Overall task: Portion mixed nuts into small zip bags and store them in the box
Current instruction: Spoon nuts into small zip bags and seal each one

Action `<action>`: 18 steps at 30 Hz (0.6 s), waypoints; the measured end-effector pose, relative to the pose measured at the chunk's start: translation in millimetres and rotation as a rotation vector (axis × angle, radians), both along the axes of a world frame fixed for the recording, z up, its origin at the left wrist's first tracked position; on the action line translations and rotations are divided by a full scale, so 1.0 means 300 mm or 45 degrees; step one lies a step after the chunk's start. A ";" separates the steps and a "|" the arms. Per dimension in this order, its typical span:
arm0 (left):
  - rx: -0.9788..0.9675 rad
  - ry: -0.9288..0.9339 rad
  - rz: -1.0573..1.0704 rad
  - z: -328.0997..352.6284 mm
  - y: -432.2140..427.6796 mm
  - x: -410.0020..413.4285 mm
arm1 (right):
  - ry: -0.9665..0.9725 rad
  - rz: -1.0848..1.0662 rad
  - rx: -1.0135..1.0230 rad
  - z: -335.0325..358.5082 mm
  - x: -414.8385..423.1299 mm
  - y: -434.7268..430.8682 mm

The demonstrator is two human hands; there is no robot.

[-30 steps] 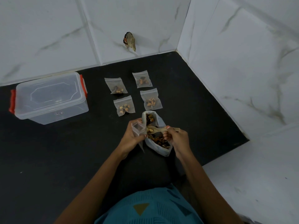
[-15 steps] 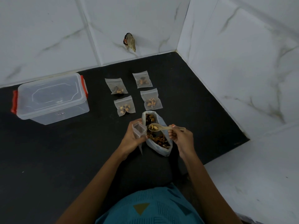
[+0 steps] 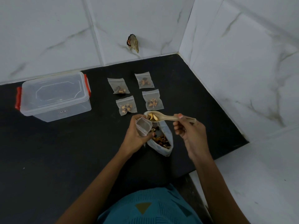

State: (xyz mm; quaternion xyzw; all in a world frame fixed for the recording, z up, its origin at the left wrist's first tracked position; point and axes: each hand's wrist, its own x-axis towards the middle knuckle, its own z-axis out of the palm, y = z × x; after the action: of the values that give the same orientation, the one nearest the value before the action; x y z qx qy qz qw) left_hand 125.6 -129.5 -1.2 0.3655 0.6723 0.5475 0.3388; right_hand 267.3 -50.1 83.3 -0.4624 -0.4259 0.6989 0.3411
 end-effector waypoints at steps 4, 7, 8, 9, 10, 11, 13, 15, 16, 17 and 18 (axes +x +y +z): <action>0.037 -0.005 0.022 0.028 0.009 0.006 | -0.100 0.085 0.246 0.011 -0.025 -0.038; 0.071 -0.011 0.041 0.037 0.015 0.004 | -0.222 0.108 0.476 -0.012 -0.046 -0.065; 0.079 -0.014 0.037 0.039 0.017 0.004 | -0.269 0.127 0.576 -0.022 -0.052 -0.073; 0.085 -0.020 0.032 0.039 0.018 0.004 | -0.304 0.169 0.688 -0.032 -0.059 -0.080; 0.090 -0.026 0.026 0.039 0.018 0.003 | -0.334 0.236 0.826 -0.041 -0.064 -0.086; 0.093 -0.026 0.021 0.038 0.019 0.002 | -0.372 0.310 0.999 -0.052 -0.066 -0.089; 0.097 -0.012 0.011 0.039 0.019 0.000 | -0.450 0.460 1.332 -0.080 -0.066 -0.090; 0.097 -0.010 0.014 0.041 0.019 -0.002 | -0.497 0.508 1.518 -0.102 -0.059 -0.083; 0.104 -0.004 0.019 0.045 0.018 -0.003 | -0.507 0.502 1.560 -0.106 -0.056 -0.081; 0.108 0.002 0.024 0.048 0.018 -0.004 | -0.500 0.496 1.587 -0.108 -0.055 -0.076; 0.115 0.005 0.024 0.053 0.017 -0.002 | -0.484 0.493 1.602 -0.108 -0.054 -0.073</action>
State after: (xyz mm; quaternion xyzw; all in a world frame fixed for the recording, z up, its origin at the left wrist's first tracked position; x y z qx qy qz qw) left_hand 125.0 -124.4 14.7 0.3752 0.6509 0.5796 0.3156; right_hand 251.2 -71.9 51.0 -0.2062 -0.8784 0.2736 0.3331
